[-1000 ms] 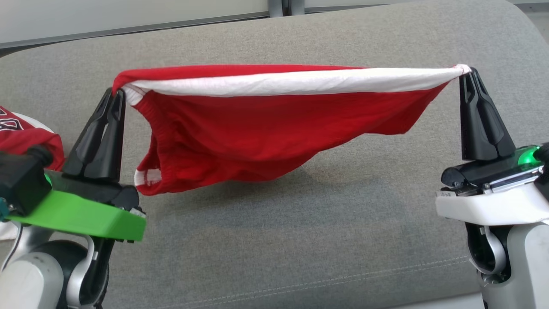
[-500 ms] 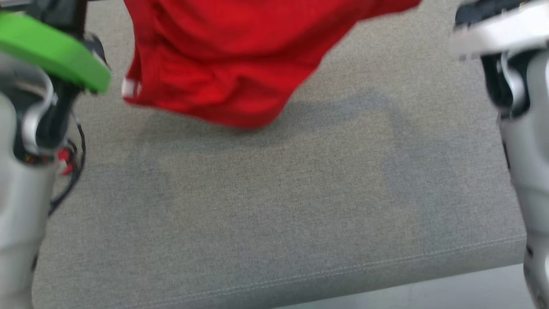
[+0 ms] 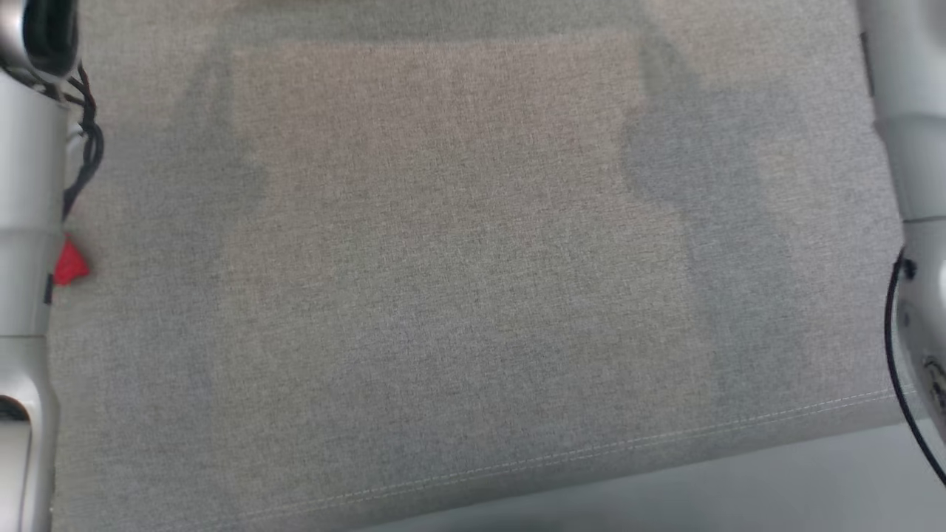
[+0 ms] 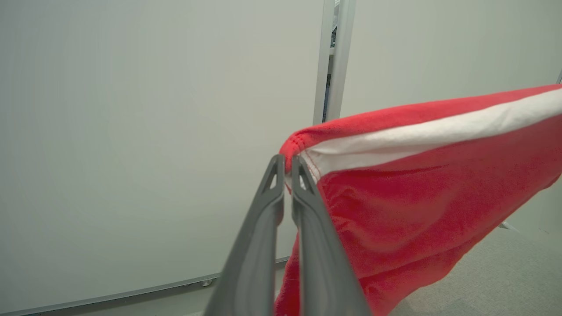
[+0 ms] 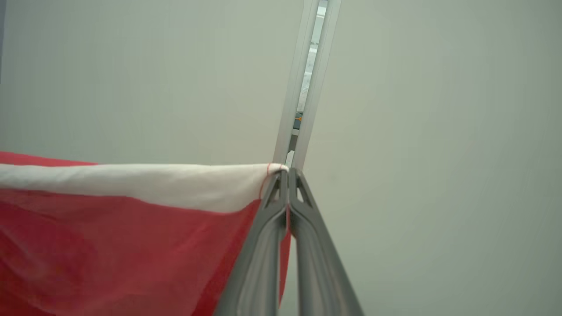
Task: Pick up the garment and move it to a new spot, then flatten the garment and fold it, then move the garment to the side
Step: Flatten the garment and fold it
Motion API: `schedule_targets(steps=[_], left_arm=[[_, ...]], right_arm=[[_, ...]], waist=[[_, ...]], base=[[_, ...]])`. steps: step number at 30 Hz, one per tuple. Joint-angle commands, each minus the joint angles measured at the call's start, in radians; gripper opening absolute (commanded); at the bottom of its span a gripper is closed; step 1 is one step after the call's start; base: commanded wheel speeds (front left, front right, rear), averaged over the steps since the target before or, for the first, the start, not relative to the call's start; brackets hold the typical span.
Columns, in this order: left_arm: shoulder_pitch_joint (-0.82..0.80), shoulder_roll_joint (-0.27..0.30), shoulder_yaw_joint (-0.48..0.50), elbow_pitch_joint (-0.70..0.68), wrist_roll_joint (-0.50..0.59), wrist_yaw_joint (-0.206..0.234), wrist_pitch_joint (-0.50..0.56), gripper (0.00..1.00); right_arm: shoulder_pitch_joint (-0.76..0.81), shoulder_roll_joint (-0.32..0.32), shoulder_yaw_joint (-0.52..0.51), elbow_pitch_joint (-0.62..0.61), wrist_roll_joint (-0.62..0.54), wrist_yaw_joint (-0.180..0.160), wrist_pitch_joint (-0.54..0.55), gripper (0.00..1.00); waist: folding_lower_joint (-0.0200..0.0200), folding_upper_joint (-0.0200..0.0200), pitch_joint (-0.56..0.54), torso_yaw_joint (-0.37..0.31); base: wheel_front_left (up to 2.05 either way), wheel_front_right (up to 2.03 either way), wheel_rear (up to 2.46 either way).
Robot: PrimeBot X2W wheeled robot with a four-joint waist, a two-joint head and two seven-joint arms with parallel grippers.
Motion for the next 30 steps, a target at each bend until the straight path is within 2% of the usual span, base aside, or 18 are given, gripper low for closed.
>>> schedule_targets(steps=[1, 6, 11, 14, 23, 30], left_arm=[[0.005, 0.000, 0.002, 0.010, -0.010, -0.004, -0.014, 0.00], [0.103, -0.050, -0.037, 0.123, -0.060, -0.018, -0.131, 0.00], [0.252, -0.085, -0.093, 0.108, -0.111, -0.019, -0.187, 0.00], [0.345, -0.087, -0.085, 0.048, -0.105, -0.019, -0.193, 0.00], [0.705, -0.134, -0.041, -0.168, 0.009, -0.015, -0.192, 0.00], [0.905, -0.108, -0.042, -0.250, 0.030, 0.021, -0.191, 0.00]], right_arm=[[0.010, 0.006, 0.012, 0.010, 0.000, -0.001, -0.002, 0.00], [0.144, 0.020, 0.077, 0.017, 0.051, -0.001, -0.004, 0.00], [0.376, 0.014, 0.078, -0.072, 0.131, -0.001, -0.005, 0.00], [0.531, 0.021, 0.057, -0.155, 0.165, -0.002, -0.005, 0.00], [0.963, 0.068, -0.069, -0.433, 0.199, -0.001, -0.005, 0.00], [1.202, 0.102, -0.076, -0.537, 0.207, -0.001, -0.001, 0.00]], waist=[[-0.0001, -0.0001, 0.030, 0.001], [-0.0001, -0.0001, 0.064, 0.011], [-0.0001, -0.0001, 0.075, 0.023], [-0.0001, -0.0001, 0.070, 0.021], [-0.0001, -0.0001, -0.006, 0.022], [-0.0001, -0.0001, -0.083, -0.001]], base=[[0.00, 0.00, 0.00], [0.00, 0.00, 0.00], [0.00, 0.00, 0.00], [0.00, 0.00, 0.00], [0.00, 0.00, 0.00], [0.00, 0.00, 0.00]])
